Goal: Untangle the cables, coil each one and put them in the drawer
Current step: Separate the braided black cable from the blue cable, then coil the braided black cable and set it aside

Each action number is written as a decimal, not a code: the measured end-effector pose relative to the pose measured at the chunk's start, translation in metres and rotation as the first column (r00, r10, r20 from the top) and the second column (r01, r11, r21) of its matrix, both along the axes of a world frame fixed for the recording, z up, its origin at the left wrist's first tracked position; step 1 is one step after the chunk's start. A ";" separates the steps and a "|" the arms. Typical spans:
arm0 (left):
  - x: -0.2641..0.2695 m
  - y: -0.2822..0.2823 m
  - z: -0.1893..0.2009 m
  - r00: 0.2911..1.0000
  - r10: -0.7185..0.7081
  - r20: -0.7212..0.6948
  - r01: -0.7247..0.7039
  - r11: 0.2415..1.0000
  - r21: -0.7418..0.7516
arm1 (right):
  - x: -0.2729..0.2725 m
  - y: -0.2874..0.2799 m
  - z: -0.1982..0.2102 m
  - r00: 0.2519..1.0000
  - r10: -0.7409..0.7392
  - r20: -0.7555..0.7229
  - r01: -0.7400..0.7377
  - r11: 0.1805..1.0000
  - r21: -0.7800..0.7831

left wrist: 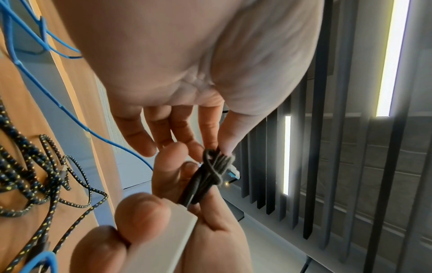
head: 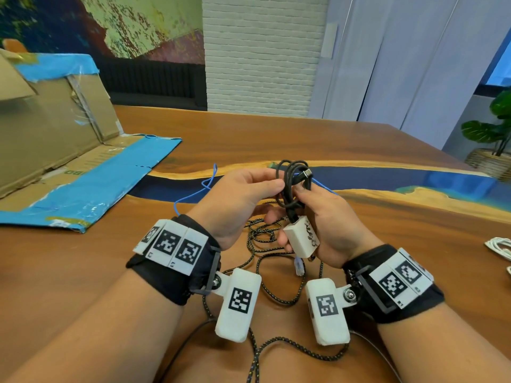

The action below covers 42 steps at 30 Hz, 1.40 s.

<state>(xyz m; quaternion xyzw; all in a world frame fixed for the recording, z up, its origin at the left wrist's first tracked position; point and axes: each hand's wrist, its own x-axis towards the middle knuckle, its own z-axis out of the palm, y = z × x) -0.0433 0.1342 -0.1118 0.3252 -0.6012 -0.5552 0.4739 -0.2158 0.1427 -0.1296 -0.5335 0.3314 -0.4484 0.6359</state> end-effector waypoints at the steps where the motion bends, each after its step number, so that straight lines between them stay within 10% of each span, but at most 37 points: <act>1: -0.001 0.000 0.000 1.000 0.006 -0.023 -0.006 1.000 -0.006 | 0.000 0.000 0.001 1.000 0.003 0.000 -0.003 1.000 -0.003; 10: -0.003 0.000 0.002 0.946 -0.022 -0.323 0.024 1.000 0.001 | -0.002 -0.002 -0.001 0.995 -0.040 -0.088 0.038 0.999 -0.025; 30: -0.004 -0.004 0.002 0.958 0.281 -0.057 -0.284 0.958 -0.038 | 0.002 -0.006 0.015 0.944 -0.200 -0.263 0.160 0.973 -0.166; 37: -0.003 -0.009 -0.006 0.963 0.261 0.070 -0.250 0.960 -0.128 | -0.065 0.020 0.060 0.825 -0.359 -0.437 0.272 0.929 -0.250; 42: 0.004 -0.031 -0.021 0.960 0.259 0.108 -0.235 0.951 -0.199 | -0.160 0.040 0.067 0.573 -0.552 -0.606 0.441 0.831 -0.340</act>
